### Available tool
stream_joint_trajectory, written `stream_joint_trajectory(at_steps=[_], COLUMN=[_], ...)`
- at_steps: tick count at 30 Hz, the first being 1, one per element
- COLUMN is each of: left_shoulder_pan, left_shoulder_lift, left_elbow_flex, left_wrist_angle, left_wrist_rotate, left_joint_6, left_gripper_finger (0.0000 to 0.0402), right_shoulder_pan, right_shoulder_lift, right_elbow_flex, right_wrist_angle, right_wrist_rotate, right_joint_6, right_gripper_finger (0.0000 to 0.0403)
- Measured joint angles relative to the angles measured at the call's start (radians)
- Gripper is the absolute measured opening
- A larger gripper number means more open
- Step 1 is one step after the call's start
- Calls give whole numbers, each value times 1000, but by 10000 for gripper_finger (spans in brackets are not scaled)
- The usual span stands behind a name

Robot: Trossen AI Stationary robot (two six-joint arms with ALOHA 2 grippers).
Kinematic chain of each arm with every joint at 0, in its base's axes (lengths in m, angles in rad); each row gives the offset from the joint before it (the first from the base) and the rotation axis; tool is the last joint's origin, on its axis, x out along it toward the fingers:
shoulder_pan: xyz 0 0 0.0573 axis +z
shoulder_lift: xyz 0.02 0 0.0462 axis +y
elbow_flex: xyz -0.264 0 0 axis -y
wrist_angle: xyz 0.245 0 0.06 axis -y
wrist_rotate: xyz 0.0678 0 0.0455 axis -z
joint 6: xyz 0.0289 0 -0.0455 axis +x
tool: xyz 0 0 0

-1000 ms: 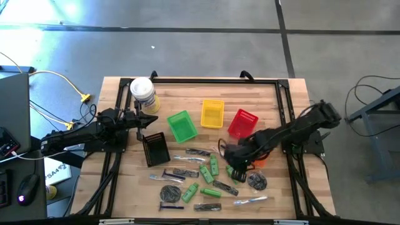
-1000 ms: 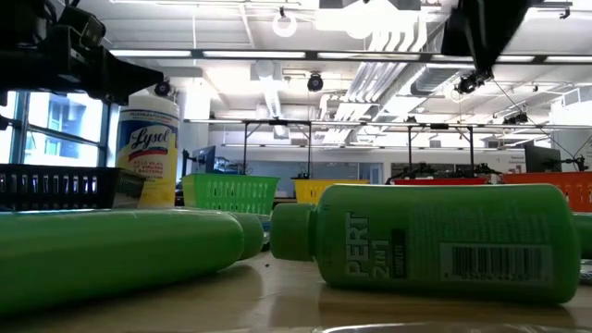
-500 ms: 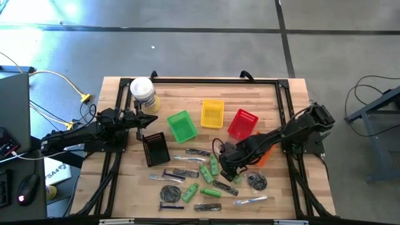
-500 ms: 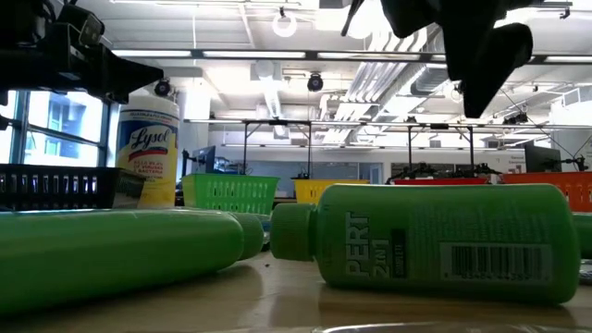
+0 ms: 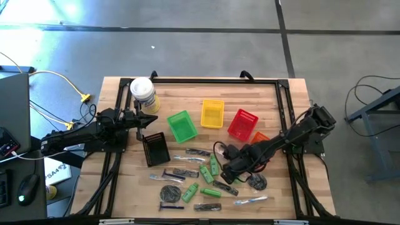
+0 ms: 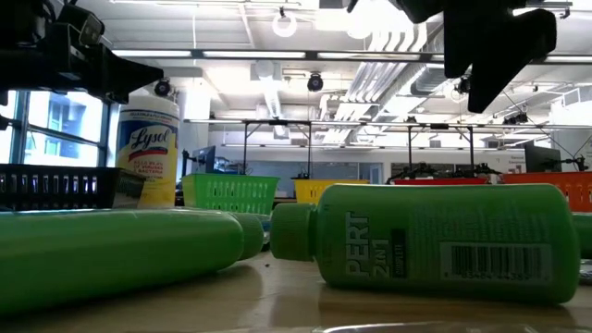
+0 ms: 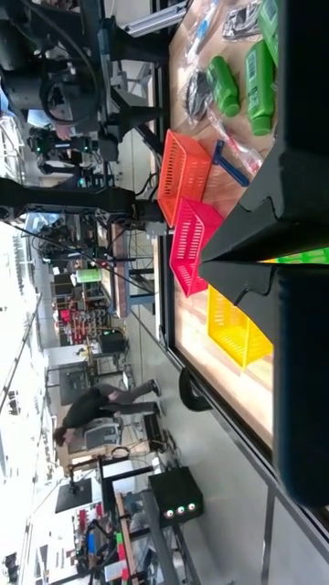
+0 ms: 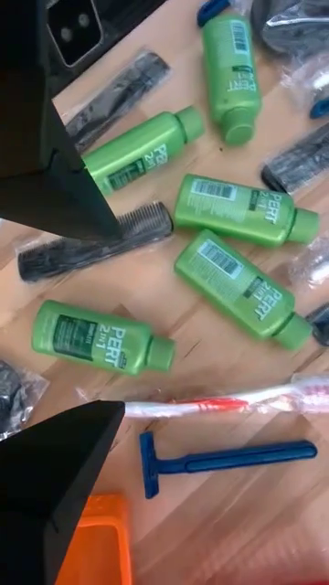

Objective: Pick & Place Travel size toiletries

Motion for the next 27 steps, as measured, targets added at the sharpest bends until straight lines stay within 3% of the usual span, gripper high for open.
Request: stream_joint_trajectory(at_steps=[8,18,27], left_shoulder_pan=[0,0,0], left_shoulder_lift=[0,0,0], left_elbow_flex=[0,0,0], left_wrist_angle=[-1,-2,-2], left_wrist_rotate=[-2,-2,0], left_joint_6=[0,0,0], left_gripper_finger=[0,0,0], right_shoulder_pan=[9,36,58], right_shoulder_lift=[30,141,147], right_elbow_flex=[2,0,0], right_wrist_angle=[11,27,26], right_wrist_rotate=[3,-77,-43], right_joint_6=[52,86,127], right_gripper_finger=[290,290,290])
